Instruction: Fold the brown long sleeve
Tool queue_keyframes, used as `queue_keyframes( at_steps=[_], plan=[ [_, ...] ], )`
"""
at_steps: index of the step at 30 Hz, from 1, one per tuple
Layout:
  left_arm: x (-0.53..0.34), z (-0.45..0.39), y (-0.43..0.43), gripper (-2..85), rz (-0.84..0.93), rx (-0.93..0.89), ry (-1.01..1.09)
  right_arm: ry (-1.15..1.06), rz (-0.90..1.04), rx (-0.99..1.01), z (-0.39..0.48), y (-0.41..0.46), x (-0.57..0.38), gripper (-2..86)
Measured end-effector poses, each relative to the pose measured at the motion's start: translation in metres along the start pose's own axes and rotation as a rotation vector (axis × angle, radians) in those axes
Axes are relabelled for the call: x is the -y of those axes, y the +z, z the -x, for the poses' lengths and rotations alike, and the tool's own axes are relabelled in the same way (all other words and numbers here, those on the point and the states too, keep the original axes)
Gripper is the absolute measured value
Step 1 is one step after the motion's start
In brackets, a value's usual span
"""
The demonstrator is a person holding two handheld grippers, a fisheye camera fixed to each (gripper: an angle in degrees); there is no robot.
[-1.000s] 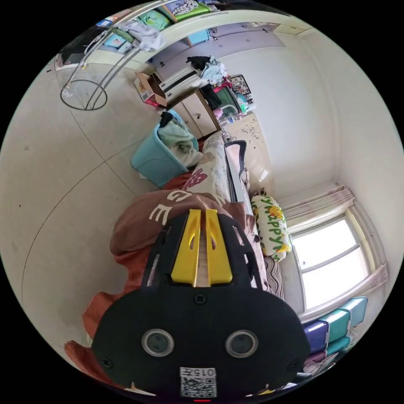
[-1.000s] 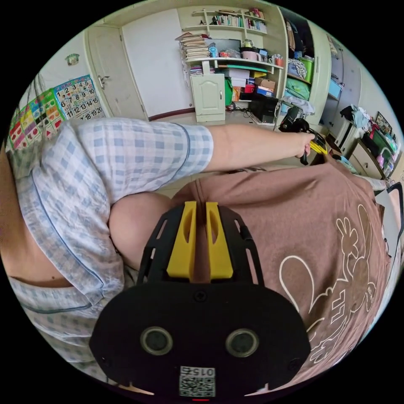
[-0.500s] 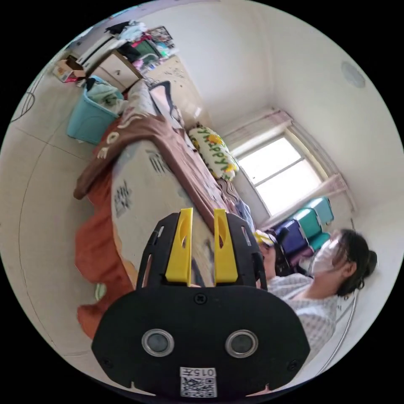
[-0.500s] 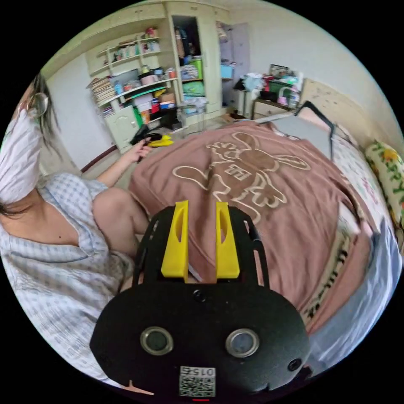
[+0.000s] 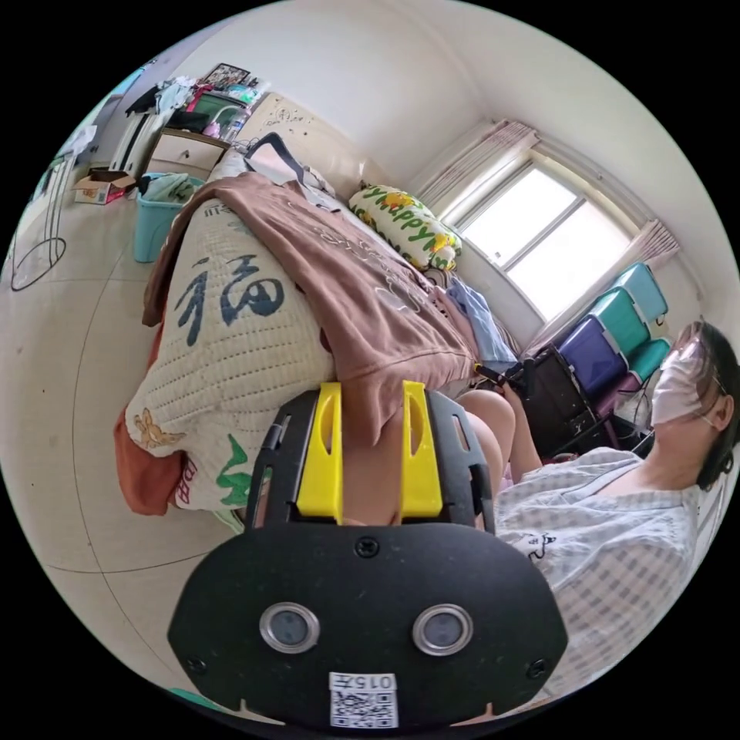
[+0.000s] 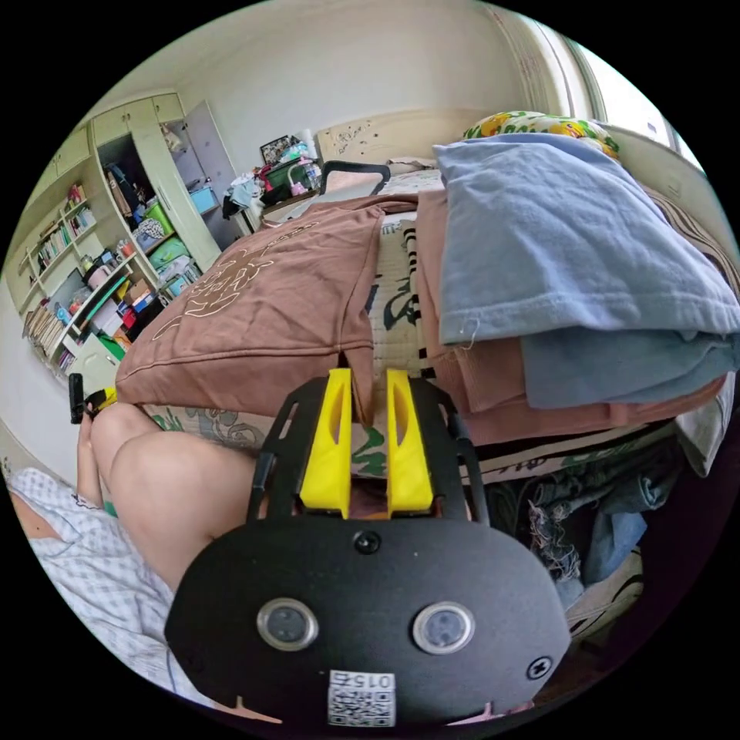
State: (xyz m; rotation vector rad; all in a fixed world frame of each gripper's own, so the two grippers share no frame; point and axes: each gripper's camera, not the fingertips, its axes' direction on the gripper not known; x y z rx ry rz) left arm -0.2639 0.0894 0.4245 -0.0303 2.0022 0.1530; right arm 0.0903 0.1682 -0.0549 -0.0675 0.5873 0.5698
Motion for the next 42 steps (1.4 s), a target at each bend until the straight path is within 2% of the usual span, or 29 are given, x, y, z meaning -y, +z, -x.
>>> queue_keyframes(
  at_steps=[3,5,9,18,24,27,31,42],
  plan=[
    [-0.001,0.001,0.0,3.6,0.036,-0.006,-0.006,0.001,-0.018,0.087,-0.011,-0.015,-0.004,1.3],
    [-0.008,-0.002,-0.01,2.0,-0.004,-0.01,-0.023,-0.003,-0.025,0.126,-0.016,-0.026,-0.007,0.3],
    [-0.024,-0.011,-0.027,0.9,-0.041,0.08,-0.027,-0.08,0.059,0.067,-0.011,-0.034,-0.017,-0.6],
    [-0.042,-0.011,-0.01,2.0,-0.025,0.098,-0.041,-0.059,0.081,0.052,-0.023,-0.037,-0.029,0.1],
    [-0.056,-0.016,-0.011,7.6,-0.039,0.051,-0.014,-0.007,-0.015,0.128,-0.034,-0.055,-0.039,7.7],
    [-0.054,-0.022,-0.004,7.9,-0.021,0.075,-0.003,0.004,-0.016,0.158,-0.035,-0.054,-0.036,7.9],
    [-0.059,-0.032,-0.002,3.1,-0.014,0.12,0.01,-0.026,-0.018,0.103,-0.03,-0.059,-0.037,3.3],
    [-0.074,-0.067,0.017,1.3,-0.019,0.254,0.063,-0.11,0.053,-0.077,-0.006,-0.056,-0.029,0.3]
  ],
)
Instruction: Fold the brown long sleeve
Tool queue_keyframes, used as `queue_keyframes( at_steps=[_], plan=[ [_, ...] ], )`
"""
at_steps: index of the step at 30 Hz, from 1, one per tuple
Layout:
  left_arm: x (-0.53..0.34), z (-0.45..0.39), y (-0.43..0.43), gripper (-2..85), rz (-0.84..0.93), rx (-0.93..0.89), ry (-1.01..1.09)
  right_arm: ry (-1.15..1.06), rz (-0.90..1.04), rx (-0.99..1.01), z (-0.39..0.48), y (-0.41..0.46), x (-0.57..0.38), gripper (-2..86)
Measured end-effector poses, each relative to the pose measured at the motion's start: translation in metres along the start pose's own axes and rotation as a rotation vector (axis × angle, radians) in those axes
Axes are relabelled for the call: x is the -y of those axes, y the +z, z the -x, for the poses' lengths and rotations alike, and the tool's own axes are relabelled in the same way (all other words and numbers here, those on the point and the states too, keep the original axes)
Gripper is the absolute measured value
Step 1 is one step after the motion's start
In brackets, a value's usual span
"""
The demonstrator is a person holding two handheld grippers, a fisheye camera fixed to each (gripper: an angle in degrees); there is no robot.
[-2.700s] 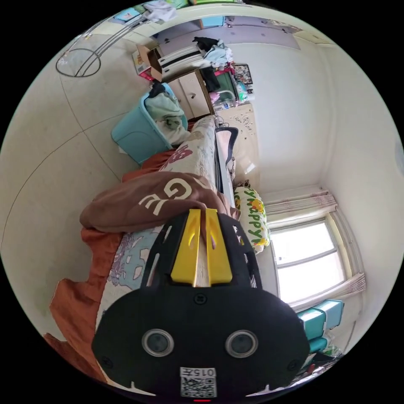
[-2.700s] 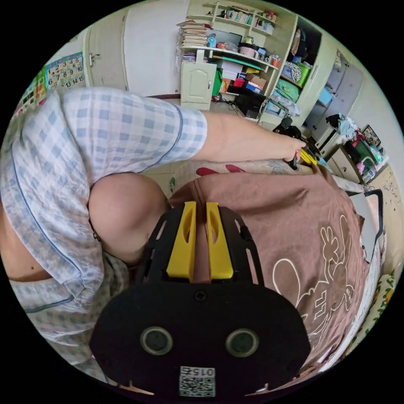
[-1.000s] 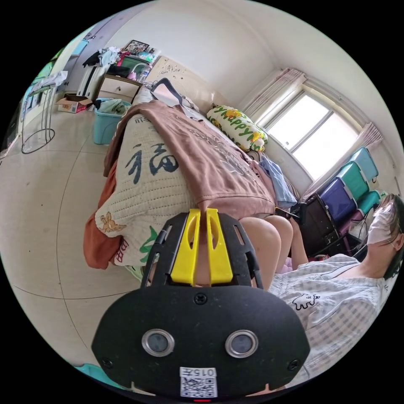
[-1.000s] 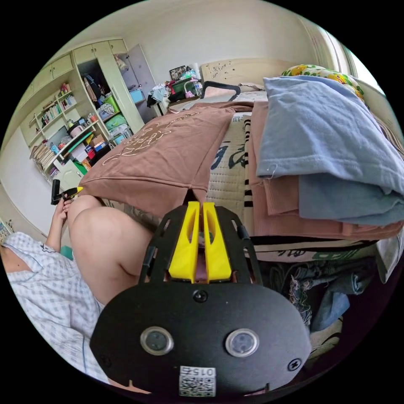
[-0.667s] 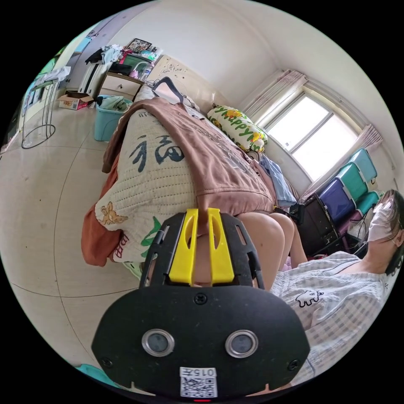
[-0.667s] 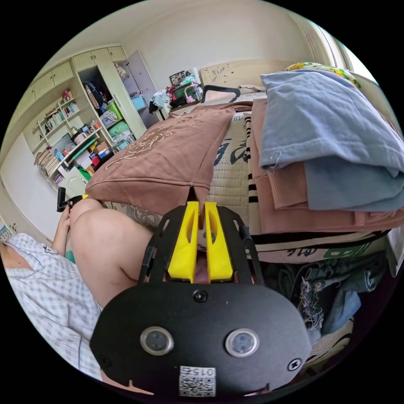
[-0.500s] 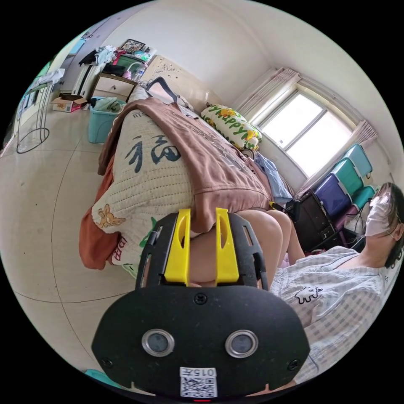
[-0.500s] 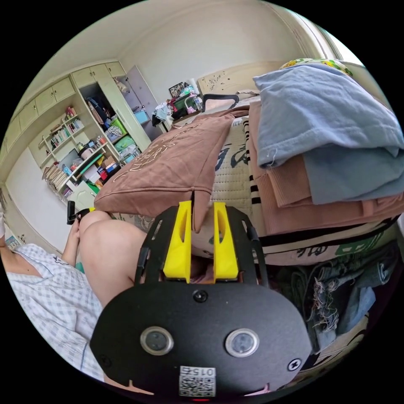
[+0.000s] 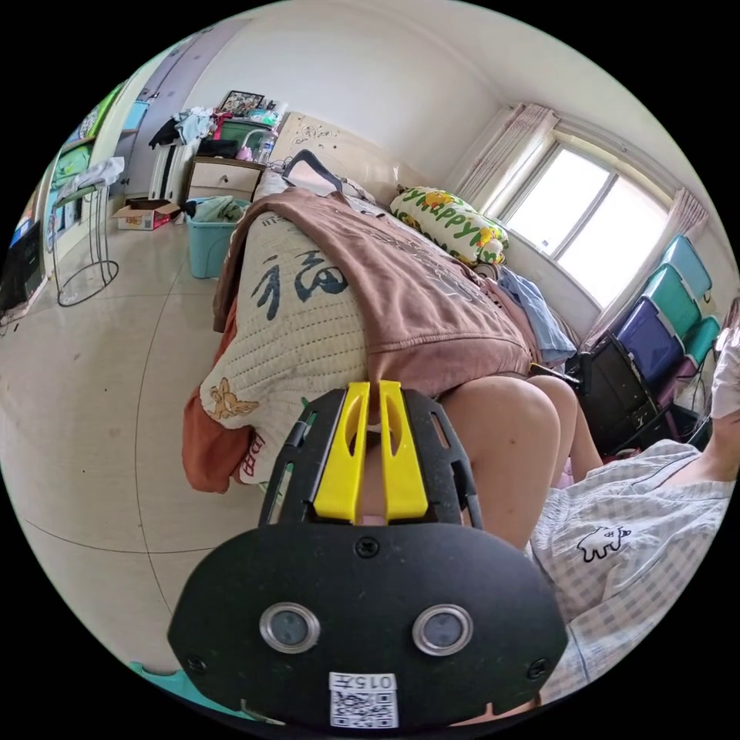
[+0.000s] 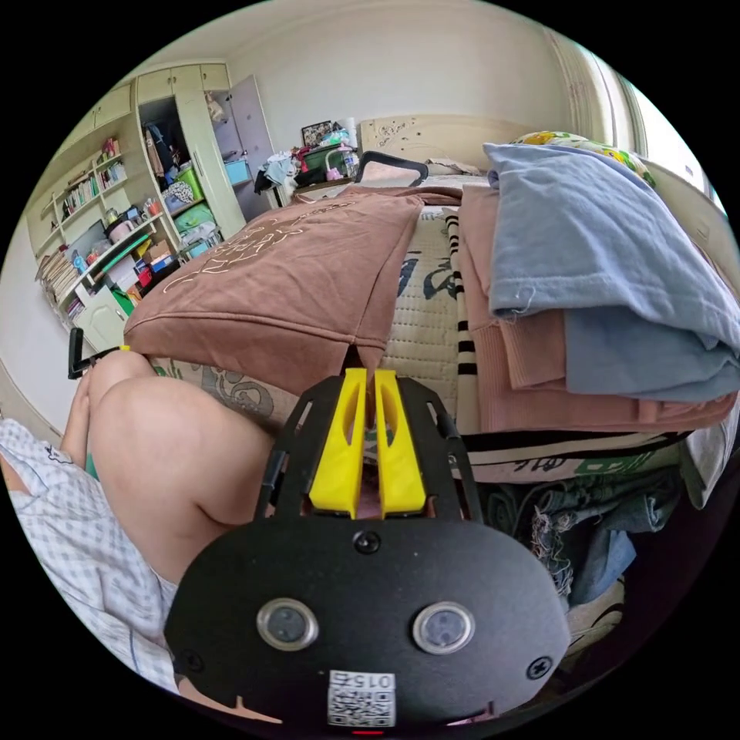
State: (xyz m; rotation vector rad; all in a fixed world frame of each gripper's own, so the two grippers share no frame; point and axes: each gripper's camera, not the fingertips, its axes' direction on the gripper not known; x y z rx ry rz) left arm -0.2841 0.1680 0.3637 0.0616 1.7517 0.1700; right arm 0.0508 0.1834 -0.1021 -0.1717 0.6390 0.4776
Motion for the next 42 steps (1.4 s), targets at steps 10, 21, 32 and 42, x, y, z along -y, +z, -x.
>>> queue_keyframes(
  at_steps=[10,21,32,42],
  plan=[
    [-0.005,-0.086,0.022,1.2,0.014,0.33,0.183,0.003,-0.028,-0.126,0.024,0.002,0.012,0.5],
    [-0.026,-0.131,0.03,1.9,-0.05,0.495,0.306,0.008,-0.077,-0.187,0.036,0.001,0.027,1.1],
    [0.056,-0.111,-0.094,6.4,-0.247,0.377,0.239,0.112,-0.373,0.233,-0.052,-0.091,0.055,1.8],
    [0.338,-0.302,0.157,7.5,-0.021,0.074,0.811,-0.129,-0.187,-0.166,-0.031,-0.065,0.327,5.8]
  ],
)
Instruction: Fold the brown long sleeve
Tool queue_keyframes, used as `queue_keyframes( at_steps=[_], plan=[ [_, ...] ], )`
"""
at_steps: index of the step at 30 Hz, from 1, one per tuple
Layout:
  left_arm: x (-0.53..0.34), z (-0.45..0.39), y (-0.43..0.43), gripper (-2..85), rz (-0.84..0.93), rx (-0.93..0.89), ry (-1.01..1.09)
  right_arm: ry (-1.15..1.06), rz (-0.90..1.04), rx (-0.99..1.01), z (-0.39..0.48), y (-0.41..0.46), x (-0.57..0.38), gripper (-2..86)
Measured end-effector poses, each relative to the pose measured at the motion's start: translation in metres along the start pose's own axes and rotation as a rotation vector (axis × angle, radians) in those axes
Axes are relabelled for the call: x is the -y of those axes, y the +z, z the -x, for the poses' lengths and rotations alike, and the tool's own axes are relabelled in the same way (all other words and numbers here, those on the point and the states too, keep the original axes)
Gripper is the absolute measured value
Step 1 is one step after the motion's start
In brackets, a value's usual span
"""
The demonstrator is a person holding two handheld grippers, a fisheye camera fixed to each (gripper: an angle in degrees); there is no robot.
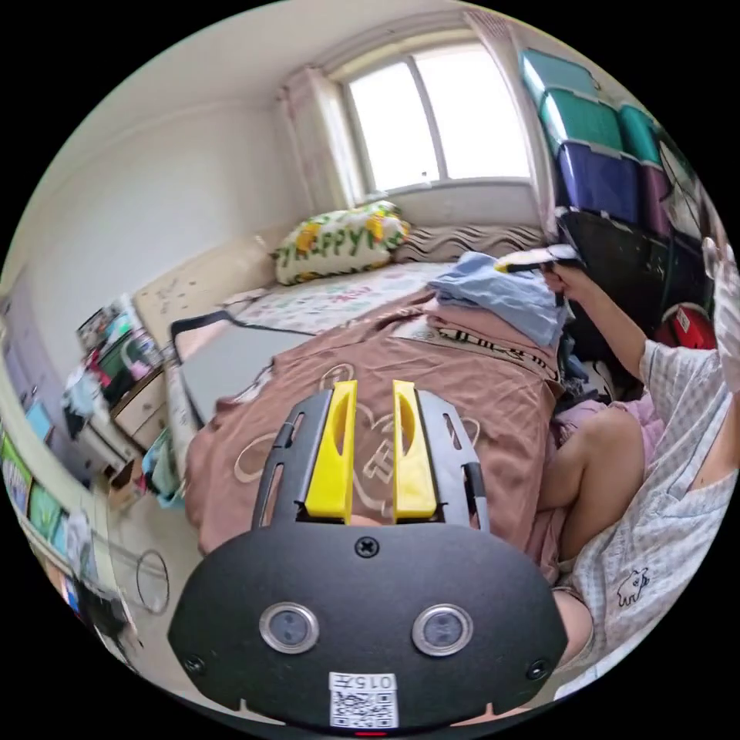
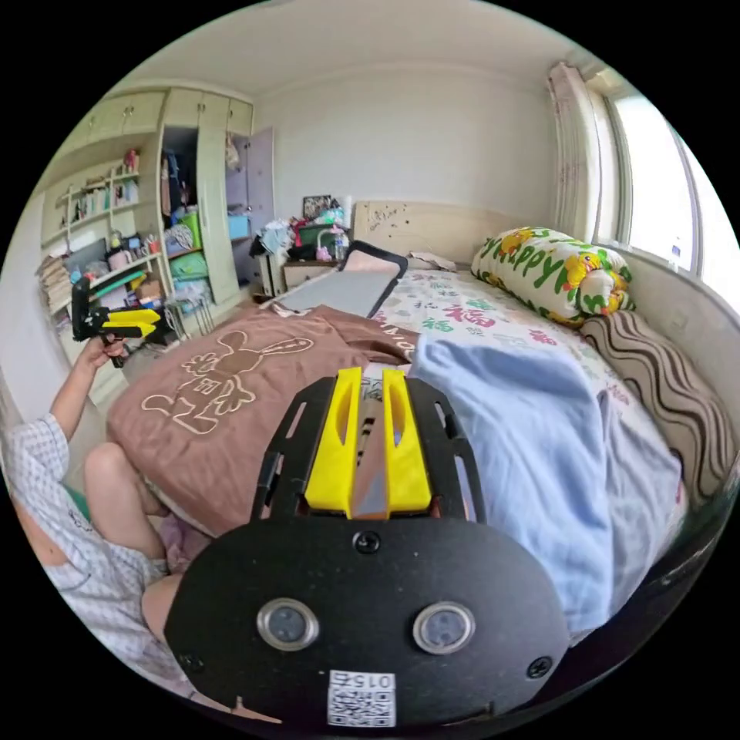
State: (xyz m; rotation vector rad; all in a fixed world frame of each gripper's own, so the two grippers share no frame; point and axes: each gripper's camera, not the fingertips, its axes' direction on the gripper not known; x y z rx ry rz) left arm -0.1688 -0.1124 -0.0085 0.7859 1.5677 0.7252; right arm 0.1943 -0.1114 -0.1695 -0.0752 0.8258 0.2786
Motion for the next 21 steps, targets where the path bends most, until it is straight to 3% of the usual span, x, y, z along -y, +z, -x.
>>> queue_keyframes(
  at_steps=[4,10,14,17,21],
  plan=[
    [0.102,0.007,0.134,7.4,0.05,-0.096,0.004,-0.051,0.193,-0.173,-0.016,0.076,0.103,6.2],
    [0.192,-0.003,0.261,7.8,0.037,-0.235,-0.049,0.035,0.498,-0.377,-0.078,0.197,0.191,6.9],
    [0.222,-0.012,0.32,8.4,0.086,-0.078,0.033,0.018,0.62,-0.335,-0.095,0.269,0.216,8.6],
    [0.232,-0.002,0.365,8.9,0.17,-0.071,0.048,-0.038,0.752,-0.344,-0.101,0.336,0.217,10.2],
    [0.235,0.005,0.405,8.1,0.316,-0.145,0.059,0.078,0.958,-0.169,-0.133,0.41,0.196,11.0]
  ],
)
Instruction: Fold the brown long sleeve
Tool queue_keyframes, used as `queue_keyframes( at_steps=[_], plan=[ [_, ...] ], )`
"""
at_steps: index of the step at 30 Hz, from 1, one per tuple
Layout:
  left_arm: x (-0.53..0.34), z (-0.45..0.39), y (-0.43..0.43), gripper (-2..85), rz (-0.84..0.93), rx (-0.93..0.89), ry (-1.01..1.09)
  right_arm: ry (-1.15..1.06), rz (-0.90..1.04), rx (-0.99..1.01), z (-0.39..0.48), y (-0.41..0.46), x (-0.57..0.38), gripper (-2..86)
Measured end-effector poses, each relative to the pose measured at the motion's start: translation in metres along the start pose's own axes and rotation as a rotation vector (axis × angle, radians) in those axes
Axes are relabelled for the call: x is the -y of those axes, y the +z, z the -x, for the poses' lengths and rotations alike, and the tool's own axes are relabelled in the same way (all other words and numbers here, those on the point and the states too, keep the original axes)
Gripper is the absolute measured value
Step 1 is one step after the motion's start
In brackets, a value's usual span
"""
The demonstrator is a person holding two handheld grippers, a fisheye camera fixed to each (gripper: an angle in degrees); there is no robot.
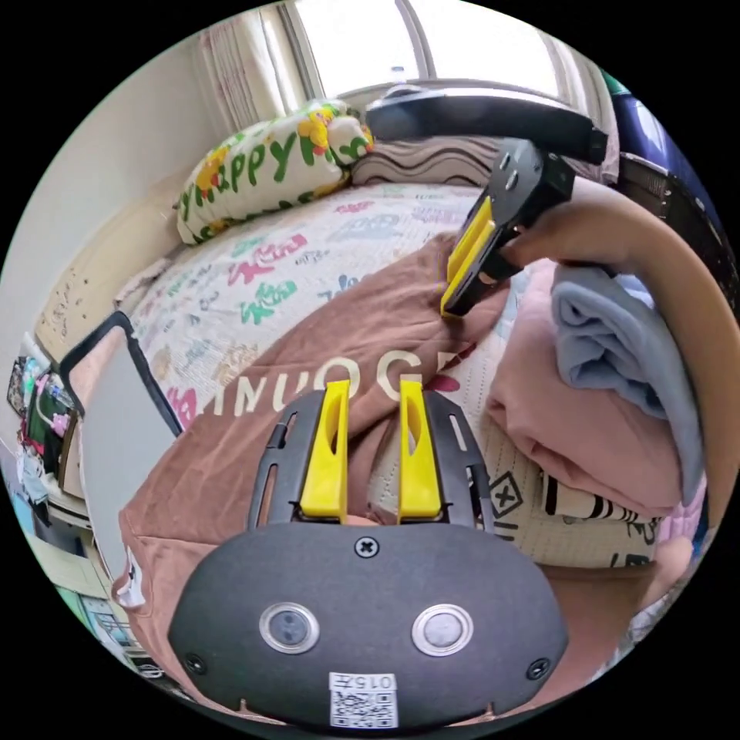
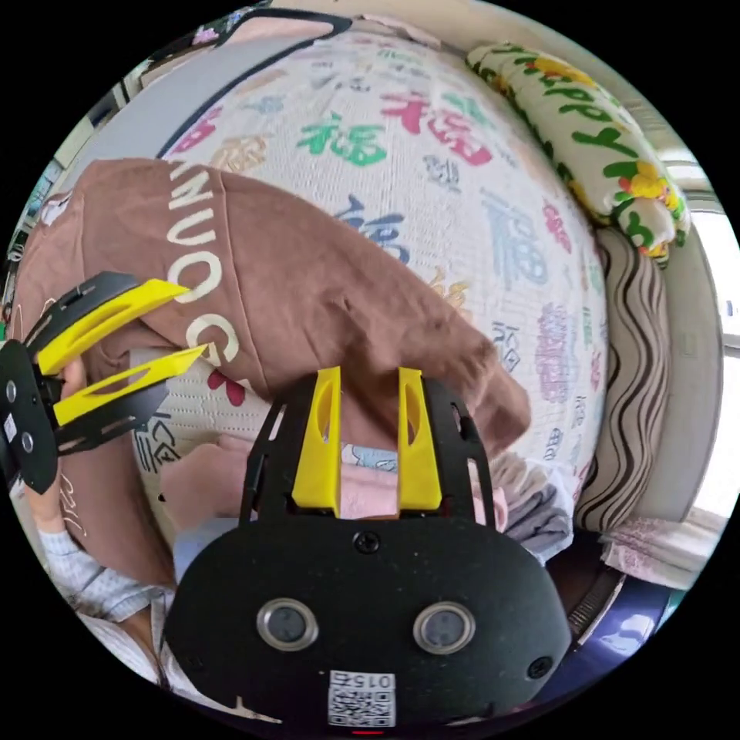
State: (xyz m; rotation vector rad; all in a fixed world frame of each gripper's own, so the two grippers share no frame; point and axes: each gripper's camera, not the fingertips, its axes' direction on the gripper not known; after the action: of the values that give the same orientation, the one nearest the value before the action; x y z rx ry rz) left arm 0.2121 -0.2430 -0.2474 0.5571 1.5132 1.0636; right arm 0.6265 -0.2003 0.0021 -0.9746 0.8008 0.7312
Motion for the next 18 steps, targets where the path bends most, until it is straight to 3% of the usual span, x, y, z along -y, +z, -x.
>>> queue_keyframes(
  at_steps=[4,8,10,13,16,18],
  plan=[
    [0.002,-0.005,0.0,3.6,0.027,-0.006,0.041,0.01,-0.028,0.104,-0.011,-0.004,0.009,5.1],
    [-0.018,-0.003,-0.031,1.6,-0.095,0.029,0.019,-0.029,-0.121,-0.117,0.022,-0.023,0.009,-0.3],
    [-0.044,-0.008,-0.07,1.1,-0.211,0.119,0.03,-0.033,-0.34,-0.258,0.053,-0.067,-0.005,-0.7],
    [-0.087,-0.012,-0.115,1.1,-0.3,0.24,0.051,-0.083,-0.616,-0.272,0.101,-0.131,-0.03,-0.9],
    [-0.136,0.002,-0.142,1.7,-0.273,0.222,0.0,-0.253,-0.779,-0.196,0.168,-0.171,-0.05,-0.8],
    [-0.172,0.01,-0.154,2.3,-0.227,0.185,0.009,-0.406,-0.766,-0.164,0.215,-0.174,-0.054,-0.6]
  ],
)
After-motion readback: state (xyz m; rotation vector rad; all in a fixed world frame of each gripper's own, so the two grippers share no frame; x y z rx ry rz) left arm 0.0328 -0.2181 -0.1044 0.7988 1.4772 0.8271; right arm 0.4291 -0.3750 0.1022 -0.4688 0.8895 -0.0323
